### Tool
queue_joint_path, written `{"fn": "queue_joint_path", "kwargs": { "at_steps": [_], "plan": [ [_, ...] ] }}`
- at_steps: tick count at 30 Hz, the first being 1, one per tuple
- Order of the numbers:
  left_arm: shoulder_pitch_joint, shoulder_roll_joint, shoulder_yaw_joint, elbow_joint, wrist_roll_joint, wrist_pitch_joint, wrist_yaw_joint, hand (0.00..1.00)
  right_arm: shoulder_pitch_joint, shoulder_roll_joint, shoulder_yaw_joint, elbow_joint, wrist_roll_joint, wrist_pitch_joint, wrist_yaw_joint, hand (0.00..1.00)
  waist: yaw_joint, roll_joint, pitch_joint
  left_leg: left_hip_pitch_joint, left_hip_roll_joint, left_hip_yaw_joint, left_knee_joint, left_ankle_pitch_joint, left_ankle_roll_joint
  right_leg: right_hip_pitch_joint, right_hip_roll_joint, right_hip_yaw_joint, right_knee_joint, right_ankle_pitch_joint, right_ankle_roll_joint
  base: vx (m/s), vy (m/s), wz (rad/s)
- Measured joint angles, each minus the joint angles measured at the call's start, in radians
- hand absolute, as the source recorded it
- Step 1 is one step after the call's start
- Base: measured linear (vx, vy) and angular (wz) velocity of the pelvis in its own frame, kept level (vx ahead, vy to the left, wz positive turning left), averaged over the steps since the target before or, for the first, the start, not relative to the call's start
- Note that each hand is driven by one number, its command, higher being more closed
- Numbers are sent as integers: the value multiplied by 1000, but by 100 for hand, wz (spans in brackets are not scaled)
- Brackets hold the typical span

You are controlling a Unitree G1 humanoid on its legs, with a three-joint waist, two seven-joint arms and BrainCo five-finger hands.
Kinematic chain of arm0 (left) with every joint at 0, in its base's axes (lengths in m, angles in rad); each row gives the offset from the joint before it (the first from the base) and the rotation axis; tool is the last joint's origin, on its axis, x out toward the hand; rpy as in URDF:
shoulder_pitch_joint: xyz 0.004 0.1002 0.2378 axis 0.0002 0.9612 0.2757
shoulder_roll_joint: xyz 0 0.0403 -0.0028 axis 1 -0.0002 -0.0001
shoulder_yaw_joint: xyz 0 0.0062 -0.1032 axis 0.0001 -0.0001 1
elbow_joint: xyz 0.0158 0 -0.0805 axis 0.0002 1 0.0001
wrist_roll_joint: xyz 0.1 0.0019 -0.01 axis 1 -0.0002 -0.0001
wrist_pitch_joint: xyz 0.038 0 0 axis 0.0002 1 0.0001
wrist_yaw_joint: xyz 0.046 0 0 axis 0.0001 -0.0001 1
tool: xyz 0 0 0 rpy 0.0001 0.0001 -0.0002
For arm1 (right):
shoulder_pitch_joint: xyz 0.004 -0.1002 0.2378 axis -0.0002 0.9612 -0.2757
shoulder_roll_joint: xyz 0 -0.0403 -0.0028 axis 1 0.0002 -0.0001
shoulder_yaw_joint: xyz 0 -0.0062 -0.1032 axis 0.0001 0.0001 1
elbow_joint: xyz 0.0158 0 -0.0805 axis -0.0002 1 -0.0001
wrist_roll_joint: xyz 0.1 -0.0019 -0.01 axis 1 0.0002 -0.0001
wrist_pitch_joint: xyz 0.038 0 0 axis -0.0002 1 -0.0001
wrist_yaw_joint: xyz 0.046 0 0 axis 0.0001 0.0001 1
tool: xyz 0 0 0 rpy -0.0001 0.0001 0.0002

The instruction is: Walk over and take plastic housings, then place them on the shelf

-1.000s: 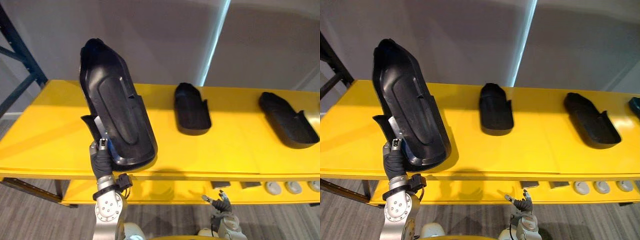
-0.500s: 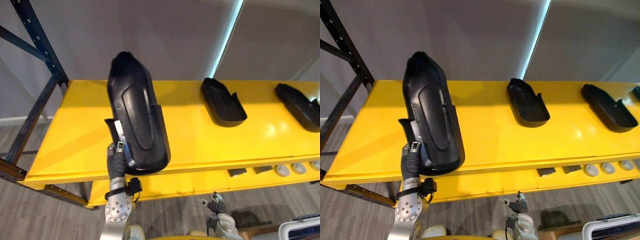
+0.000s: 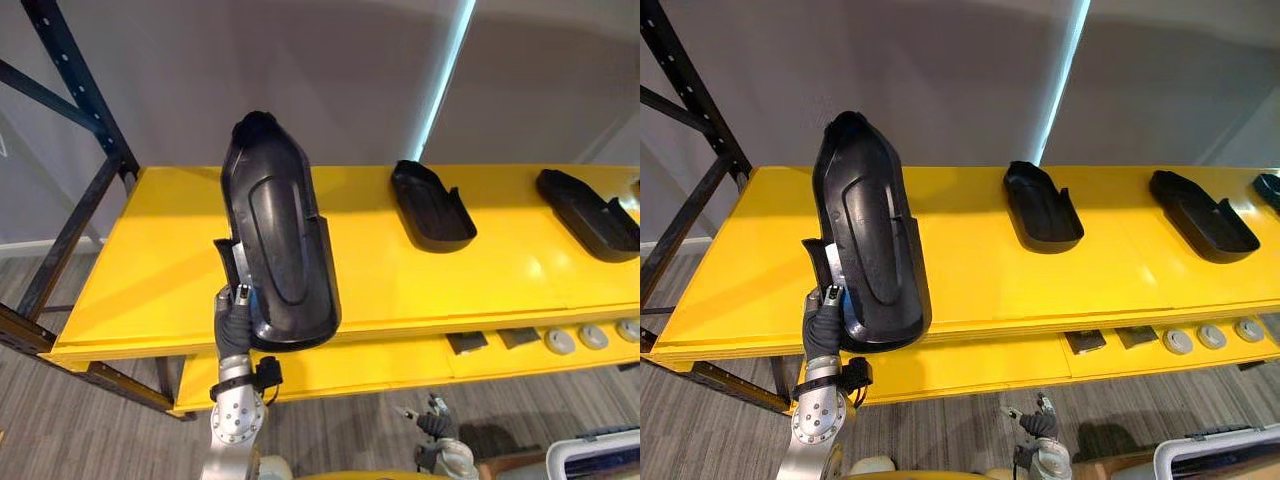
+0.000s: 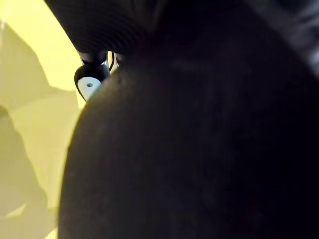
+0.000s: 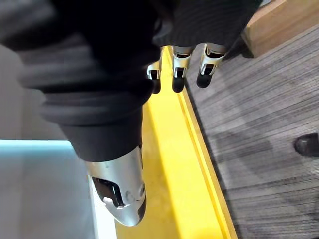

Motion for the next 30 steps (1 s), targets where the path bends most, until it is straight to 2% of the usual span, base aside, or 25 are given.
{"fn": "queue_joint_path", "kwargs": {
  "at_steps": [5, 9, 14, 19, 25, 27, 29, 30],
  "plan": [
    [-19, 47, 66, 58, 24, 33, 24, 100, 40, -13, 31, -1, -6, 1, 4, 0, -3, 4, -25, -4, -1, 20, -19, -3, 5, 6, 2, 24, -53, 29, 10, -49, 46, -10],
    [-161, 80, 116, 141, 39, 80, 44, 100, 48, -14, 39, -1, -31, 1, 7, 0, -5, 1, -33, -16, -2, 22, -20, 5, 4, 5, 2, 26, -82, 48, 14, 3, 15, -2],
    [-271, 99, 152, 180, 65, 112, 45, 100, 48, -12, 39, -1, -44, 4, 27, 0, -26, -8, -42, -12, -4, 45, -28, 5, 5, 4, 2, 50, -100, 55, 14, 54, 22, -12],
    [-371, 106, 175, 279, 113, 157, 45, 100, 47, -14, 38, -1, -65, 5, 30, 0, -29, -7, -43, 5, 2, 61, -38, 5, 5, 4, 11, 92, -114, 72, 9, 54, 13, -16],
    [-419, 108, 221, 379, 117, 202, 45, 100, 46, -16, 36, -1, -73, 5, 47, 0, -31, -7, -43, 3, 6, 65, -54, 11, 4, -12, 19, 118, -116, 92, 6, -30, 7, -9],
    [-441, 126, 243, 434, 118, 228, 46, 100, 47, -17, 36, -1, -74, 5, 49, 0, -34, -7, -43, 1, 6, 65, -59, 12, 3, -16, 19, 134, -116, 94, 7, -69, 8, -6],
    [-462, 158, 258, 499, 120, 230, 45, 100, 46, -17, 37, -1, -74, 5, 50, 0, -33, -6, -47, 2, 3, 70, -80, 32, 2, -30, 18, 136, -120, 112, 10, -70, 3, -8],
    [-492, 182, 267, 532, 141, 232, 45, 0, 46, -18, 37, 0, -74, 5, 50, 0, -33, -6, -47, 2, -3, 71, -104, 53, 4, -36, 16, 137, -135, 128, 12, -72, -6, -5]
  ]
}}
